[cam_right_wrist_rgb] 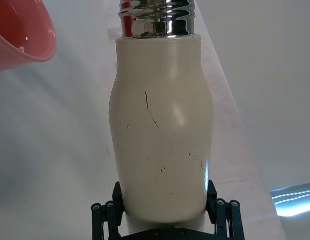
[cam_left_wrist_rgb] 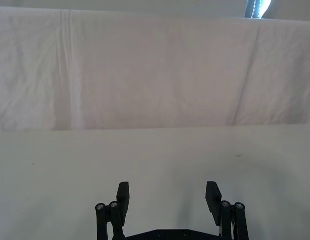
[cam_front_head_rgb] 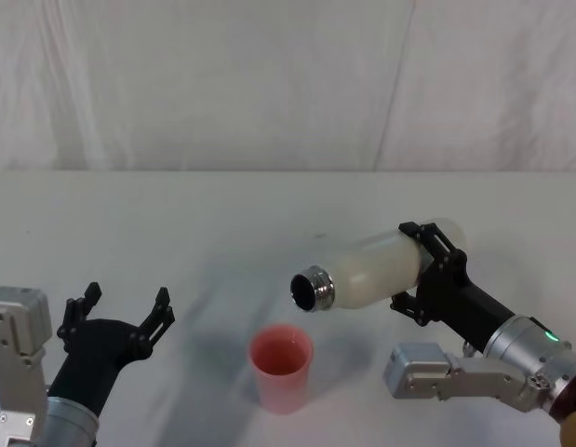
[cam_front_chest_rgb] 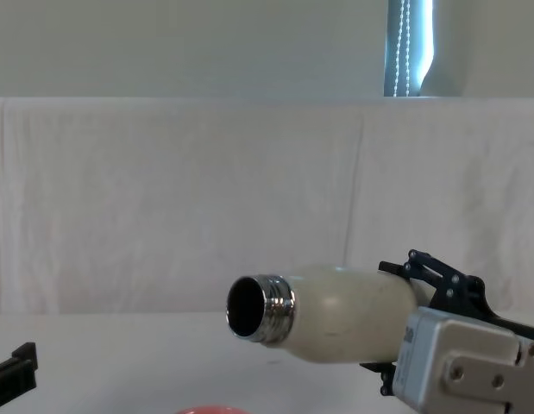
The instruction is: Grasp the thermos with one hand and pour water into the cup lid.
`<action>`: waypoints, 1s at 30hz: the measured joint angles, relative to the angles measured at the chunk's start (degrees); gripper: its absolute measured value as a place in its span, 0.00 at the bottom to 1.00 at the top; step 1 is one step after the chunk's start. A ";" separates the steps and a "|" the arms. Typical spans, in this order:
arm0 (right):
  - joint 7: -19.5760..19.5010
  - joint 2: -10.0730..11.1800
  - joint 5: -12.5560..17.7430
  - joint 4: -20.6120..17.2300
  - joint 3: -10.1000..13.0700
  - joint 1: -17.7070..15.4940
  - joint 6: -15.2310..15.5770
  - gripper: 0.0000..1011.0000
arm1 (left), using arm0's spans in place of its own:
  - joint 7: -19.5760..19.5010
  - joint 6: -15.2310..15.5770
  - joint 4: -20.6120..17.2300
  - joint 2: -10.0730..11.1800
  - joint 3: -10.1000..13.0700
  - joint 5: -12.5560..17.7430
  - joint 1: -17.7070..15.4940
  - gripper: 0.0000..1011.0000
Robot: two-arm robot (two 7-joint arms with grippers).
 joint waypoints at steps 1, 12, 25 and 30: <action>-0.06 0.06 -0.12 -0.02 -0.07 0.04 0.02 0.95 | 0.00 0.00 0.00 0.00 0.00 0.00 0.00 0.99; -0.71 0.76 -2.24 -0.12 -1.17 0.57 0.67 0.95 | 0.00 0.00 0.00 0.00 0.00 0.00 0.00 0.99; -1.50 1.25 -4.48 -0.01 -2.39 1.13 1.50 0.95 | 0.00 0.00 0.00 0.00 0.00 0.00 0.00 0.99; -1.84 1.41 -5.42 0.16 -2.98 1.39 1.81 0.95 | 0.00 0.00 0.00 0.00 0.00 0.00 0.00 0.99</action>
